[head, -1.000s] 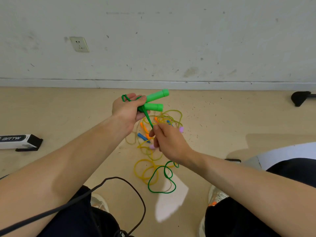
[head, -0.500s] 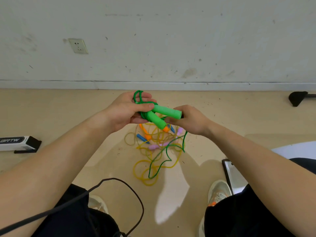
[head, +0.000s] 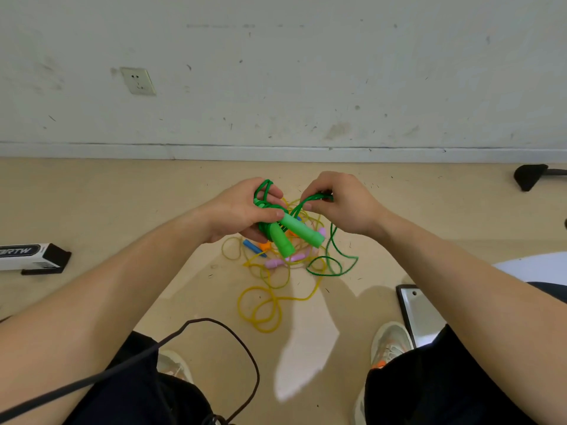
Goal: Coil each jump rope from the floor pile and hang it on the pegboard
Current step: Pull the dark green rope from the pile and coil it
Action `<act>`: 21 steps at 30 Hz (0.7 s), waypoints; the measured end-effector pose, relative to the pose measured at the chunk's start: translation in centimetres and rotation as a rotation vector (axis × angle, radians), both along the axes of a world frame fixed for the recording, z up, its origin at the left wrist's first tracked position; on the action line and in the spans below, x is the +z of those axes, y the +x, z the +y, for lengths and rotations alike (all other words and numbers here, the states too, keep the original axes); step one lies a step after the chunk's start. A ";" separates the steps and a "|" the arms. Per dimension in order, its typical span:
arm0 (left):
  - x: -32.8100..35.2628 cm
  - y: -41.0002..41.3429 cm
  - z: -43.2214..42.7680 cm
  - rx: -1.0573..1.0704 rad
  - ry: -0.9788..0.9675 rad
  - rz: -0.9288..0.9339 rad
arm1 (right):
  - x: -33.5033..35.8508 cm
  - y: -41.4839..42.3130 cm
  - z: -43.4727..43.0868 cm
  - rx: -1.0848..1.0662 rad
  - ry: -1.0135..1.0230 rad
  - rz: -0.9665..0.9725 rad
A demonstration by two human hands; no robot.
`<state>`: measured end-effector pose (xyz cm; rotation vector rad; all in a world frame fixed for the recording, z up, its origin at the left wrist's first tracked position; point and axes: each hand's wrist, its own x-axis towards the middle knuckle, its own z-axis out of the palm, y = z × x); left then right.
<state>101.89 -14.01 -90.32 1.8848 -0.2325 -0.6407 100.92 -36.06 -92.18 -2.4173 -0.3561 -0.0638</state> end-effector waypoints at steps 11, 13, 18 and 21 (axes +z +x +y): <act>-0.9 0.4 0.0 -0.060 0.207 -0.447 | 1.6 -0.8 0.9 -0.081 0.341 0.378; -1.2 0.4 -0.2 -0.125 0.344 -0.590 | 1.4 -0.7 1.1 -0.171 0.315 0.556; -2.1 0.0 -0.5 -0.104 0.448 -0.760 | 1.7 -1.6 1.0 -0.018 0.314 0.834; -2.2 0.2 -0.8 0.039 0.398 -0.816 | 1.6 -2.0 2.0 -0.065 0.410 0.608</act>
